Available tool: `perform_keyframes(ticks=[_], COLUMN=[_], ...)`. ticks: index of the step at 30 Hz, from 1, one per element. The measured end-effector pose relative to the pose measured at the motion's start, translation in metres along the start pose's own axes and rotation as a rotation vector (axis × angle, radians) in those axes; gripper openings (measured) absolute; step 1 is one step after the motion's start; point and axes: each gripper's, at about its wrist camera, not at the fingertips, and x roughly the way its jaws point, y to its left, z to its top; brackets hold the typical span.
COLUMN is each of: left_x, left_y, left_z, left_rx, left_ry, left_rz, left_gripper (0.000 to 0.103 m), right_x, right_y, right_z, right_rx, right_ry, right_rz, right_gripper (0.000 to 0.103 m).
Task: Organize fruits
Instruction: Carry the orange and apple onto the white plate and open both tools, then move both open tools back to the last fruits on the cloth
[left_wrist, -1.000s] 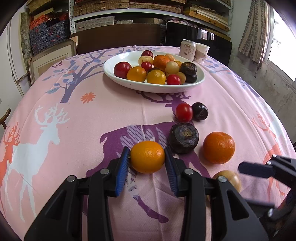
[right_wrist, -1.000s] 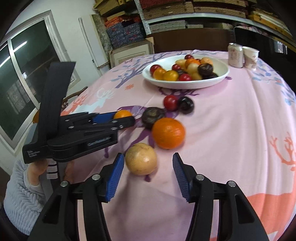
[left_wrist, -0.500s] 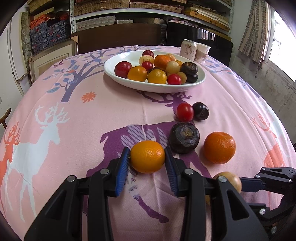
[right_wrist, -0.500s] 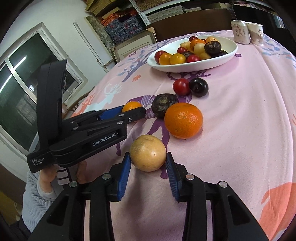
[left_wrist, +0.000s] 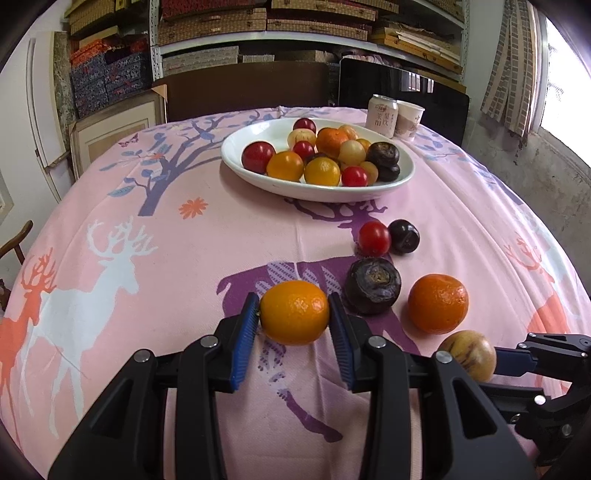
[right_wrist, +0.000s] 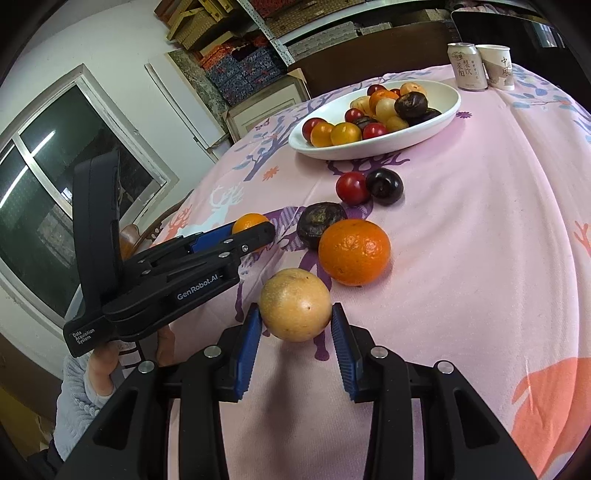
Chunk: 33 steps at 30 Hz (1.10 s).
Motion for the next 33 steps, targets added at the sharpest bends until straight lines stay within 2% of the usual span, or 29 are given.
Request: perform_keyframes(ticks=[5,8,12,16,24,25,27,28,30,33], left_x=[-0.011,-0.015,-0.012,0.015,0.099,0.105,0.115,0.117,0.118,0.115], left_y=[0.011,0.016,0.019,0.016,0.011,0.011,0.01,0.011,0.01,0.014], left_z=[0.025,0.057,0.098,0.13,0.173,0.173,0.173,0.171,0.17,0.171], left_rx=[-0.04,-0.034,-0.055,-0.066,-0.091,-0.093,-0.092,-0.09,-0.071,-0.089], left_ry=[-0.028,-0.067,-0.11,-0.11,-0.04,-0.04,-0.044,-0.048,-0.043,-0.054], left_rz=[-0.012,0.035,0.051,0.059,0.032,0.03,0.027,0.023,0.022,0.017], left_gripper=[0.037,0.037,0.037,0.037,0.038,0.039,0.061,0.07,0.071,0.075], right_x=[-0.023,-0.038,-0.038,-0.012,0.044,0.049,0.054,0.055,0.056,0.053], right_y=[0.006,0.003,-0.009,-0.033,-0.067,-0.071,-0.082,-0.085,-0.087,-0.088], right_z=[0.023,0.058,0.109,0.155,0.21,0.213,0.215,0.214,0.216,0.217], right_rx=[-0.069,-0.085,-0.088,-0.05,-0.033,-0.032,-0.021,-0.02,-0.022,-0.013], right_ry=[-0.088,-0.152,-0.222,-0.241,-0.219,-0.215,-0.21,-0.213,-0.219,-0.225], right_rz=[-0.085,-0.139,-0.234,-0.291,-0.335,-0.344,-0.332,-0.329,-0.351,-0.34], right_gripper=[0.039,0.039,0.039,0.039,0.039,0.04,0.044,0.054,0.058,0.058])
